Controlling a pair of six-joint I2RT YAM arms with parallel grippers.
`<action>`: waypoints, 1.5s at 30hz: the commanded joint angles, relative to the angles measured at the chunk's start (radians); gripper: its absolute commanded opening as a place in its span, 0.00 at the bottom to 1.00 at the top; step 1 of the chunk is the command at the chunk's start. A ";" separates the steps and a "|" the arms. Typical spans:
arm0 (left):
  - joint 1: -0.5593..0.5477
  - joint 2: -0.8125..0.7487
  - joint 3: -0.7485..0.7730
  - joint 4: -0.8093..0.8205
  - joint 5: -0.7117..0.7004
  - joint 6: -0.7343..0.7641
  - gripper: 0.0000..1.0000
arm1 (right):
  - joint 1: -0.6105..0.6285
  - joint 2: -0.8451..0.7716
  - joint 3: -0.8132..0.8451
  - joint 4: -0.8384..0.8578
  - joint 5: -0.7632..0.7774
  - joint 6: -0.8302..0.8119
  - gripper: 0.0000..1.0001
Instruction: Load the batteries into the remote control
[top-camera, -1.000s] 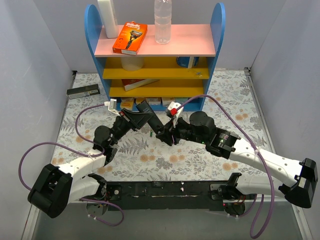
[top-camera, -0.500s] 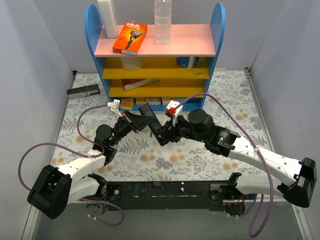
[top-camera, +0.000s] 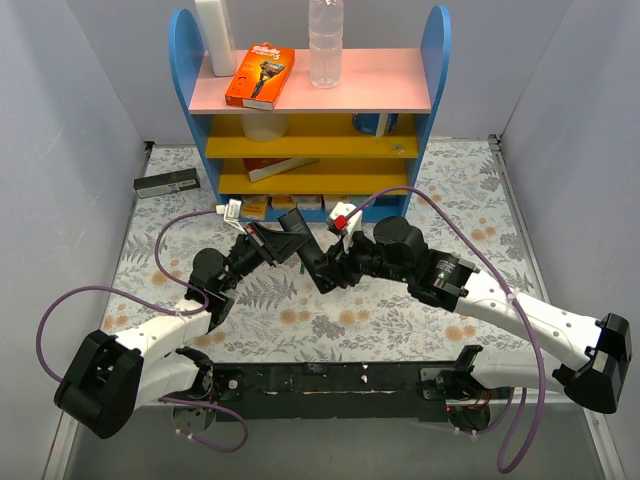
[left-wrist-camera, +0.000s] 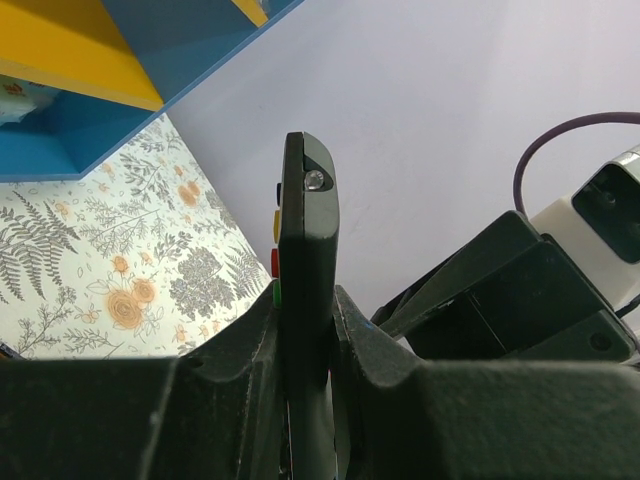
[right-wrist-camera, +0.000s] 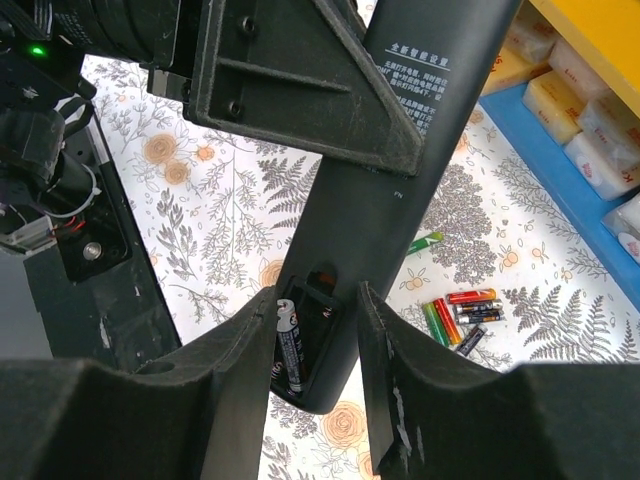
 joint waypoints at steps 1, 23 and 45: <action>-0.007 -0.037 0.006 0.040 0.011 -0.005 0.00 | 0.003 0.016 0.044 -0.022 -0.049 0.005 0.45; -0.007 -0.047 0.019 0.015 0.002 0.020 0.00 | 0.003 0.048 0.028 -0.082 -0.039 0.001 0.38; -0.008 0.003 0.189 -0.776 -0.210 0.561 0.00 | -0.056 0.059 -0.152 -0.054 0.231 0.225 0.64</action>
